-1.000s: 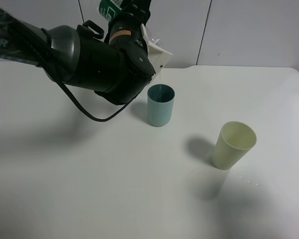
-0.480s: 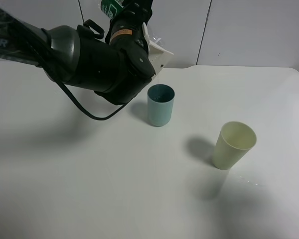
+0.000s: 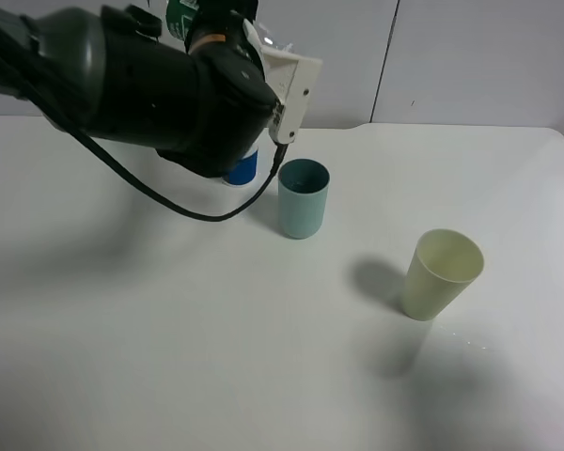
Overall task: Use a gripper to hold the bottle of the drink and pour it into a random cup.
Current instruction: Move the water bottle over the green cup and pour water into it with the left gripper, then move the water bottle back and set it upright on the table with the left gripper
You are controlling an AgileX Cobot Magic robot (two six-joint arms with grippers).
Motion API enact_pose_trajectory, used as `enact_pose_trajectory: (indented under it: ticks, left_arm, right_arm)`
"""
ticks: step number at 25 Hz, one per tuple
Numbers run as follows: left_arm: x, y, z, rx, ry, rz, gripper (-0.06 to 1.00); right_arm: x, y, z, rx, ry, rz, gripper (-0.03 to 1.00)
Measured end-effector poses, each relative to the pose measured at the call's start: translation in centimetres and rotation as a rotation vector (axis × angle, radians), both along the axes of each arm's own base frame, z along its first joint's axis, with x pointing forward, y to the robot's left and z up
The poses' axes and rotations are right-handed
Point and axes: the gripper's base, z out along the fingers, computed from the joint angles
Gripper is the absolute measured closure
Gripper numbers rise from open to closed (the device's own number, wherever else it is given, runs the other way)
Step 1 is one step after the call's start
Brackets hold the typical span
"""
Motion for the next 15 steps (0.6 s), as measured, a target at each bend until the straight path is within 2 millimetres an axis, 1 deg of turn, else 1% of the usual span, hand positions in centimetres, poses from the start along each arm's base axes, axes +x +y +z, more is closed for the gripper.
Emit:
enact_pose_trajectory:
  ticks: [2,7,10,15]
  left_arm:
    - [-0.4,0.1,0.8,-0.132,0.036,-0.027,0.40]
    - [-1.1,-0.5,2.6,-0.475,0.087,-0.128,0.40]
    - [-1.6,-0.7,4.0,-0.708,0.120,-0.197,0.40]
    - [-2.0,-0.8,5.9,-1.090,0.241,-0.302,0.40]
  right_arm:
    - [0.0,0.0,0.0,0.000,0.000,0.000,0.33]
    - [0.0,0.0,0.0,0.000,0.000,0.000,0.33]
    - [0.0,0.0,0.0,0.000,0.000,0.000,0.33]
    - [0.0,0.0,0.0,0.000,0.000,0.000,0.33]
